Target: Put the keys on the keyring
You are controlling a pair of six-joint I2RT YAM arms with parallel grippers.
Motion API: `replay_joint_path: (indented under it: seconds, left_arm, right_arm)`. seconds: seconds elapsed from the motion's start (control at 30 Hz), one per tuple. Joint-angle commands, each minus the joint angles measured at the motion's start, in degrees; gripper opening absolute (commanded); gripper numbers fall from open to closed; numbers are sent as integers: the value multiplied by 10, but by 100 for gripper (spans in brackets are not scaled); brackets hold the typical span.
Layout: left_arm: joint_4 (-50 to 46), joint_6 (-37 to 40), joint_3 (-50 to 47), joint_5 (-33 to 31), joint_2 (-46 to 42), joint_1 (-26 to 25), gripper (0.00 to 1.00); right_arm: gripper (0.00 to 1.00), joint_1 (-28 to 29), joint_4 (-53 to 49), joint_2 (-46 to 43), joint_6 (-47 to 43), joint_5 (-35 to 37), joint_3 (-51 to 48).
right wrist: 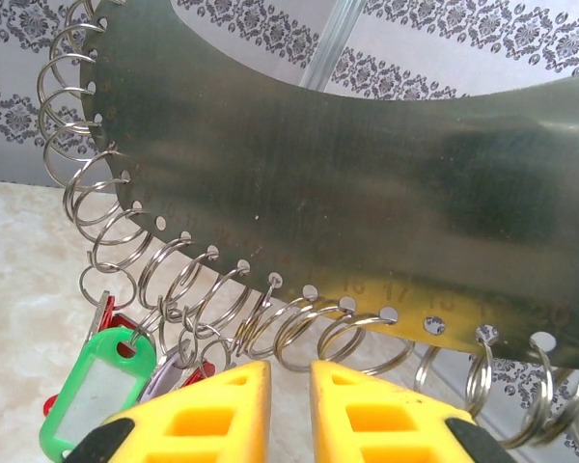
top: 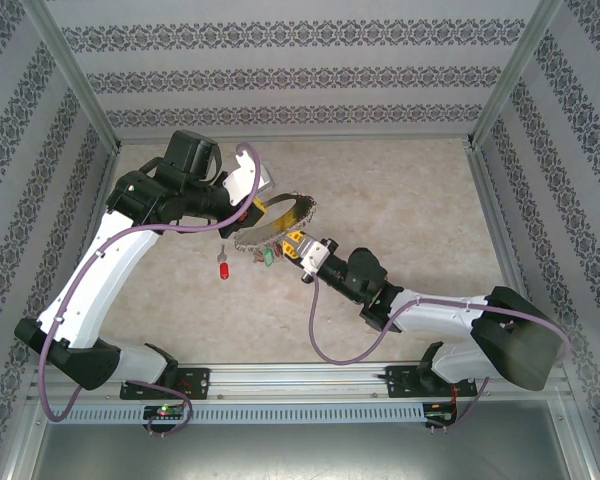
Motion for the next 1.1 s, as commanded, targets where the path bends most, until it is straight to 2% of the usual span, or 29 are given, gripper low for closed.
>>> replay_joint_path:
  seconds: [0.0,0.27,0.57,1.07]
  left_arm:
    - [11,-6,20,2,-2,-8,0]
    - [-19,-31,55,-35,19,-15,0]
    - [-117,-37,157,-107,86,-46,0]
    - [-148,-35,208,-125,111,-65,0]
  right_arm:
    - [19,0,28,6,15,8,16]
    - [19,7,33,3,32,31,-9]
    - [18,5,46,2,40,37,-13]
    - [19,-5,62,14,49,13,3]
